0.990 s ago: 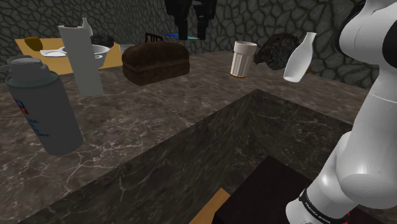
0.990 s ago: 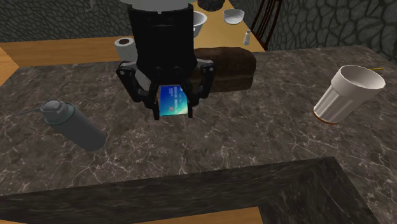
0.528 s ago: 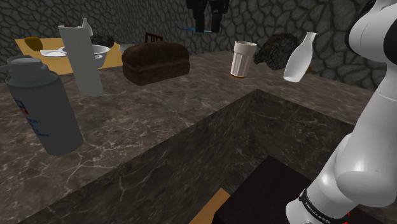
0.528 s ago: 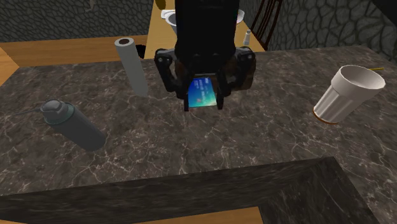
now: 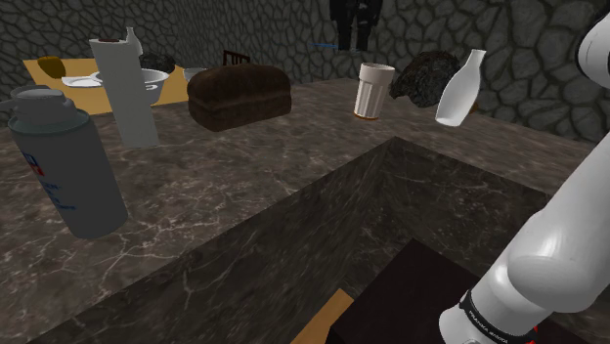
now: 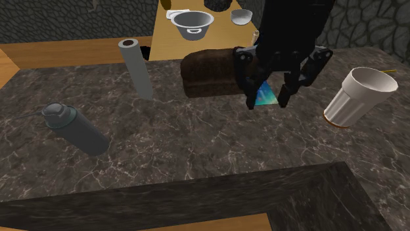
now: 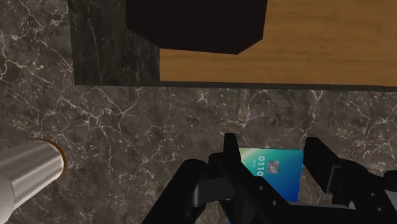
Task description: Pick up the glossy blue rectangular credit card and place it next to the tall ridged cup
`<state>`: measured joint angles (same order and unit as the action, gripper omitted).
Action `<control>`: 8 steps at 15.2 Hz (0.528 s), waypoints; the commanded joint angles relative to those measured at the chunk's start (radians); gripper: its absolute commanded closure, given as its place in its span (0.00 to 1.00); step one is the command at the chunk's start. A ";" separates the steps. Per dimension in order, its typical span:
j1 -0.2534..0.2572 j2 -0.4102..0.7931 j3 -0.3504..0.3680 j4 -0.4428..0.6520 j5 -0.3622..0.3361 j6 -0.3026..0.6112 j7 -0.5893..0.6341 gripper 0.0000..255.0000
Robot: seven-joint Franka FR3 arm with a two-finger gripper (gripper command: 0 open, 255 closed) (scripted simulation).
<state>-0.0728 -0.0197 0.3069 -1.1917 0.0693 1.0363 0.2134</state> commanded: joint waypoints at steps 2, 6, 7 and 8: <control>-0.042 -0.017 -0.045 -0.020 -0.010 -0.002 -0.095 1.00; -0.093 -0.019 -0.102 -0.021 -0.030 -0.007 -0.210 1.00; -0.105 -0.016 -0.115 -0.017 -0.035 -0.008 -0.238 1.00; -0.117 -0.012 -0.129 -0.012 -0.041 -0.010 -0.266 1.00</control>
<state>-0.1796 -0.0481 0.1893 -1.2294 0.0361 1.0360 -0.0268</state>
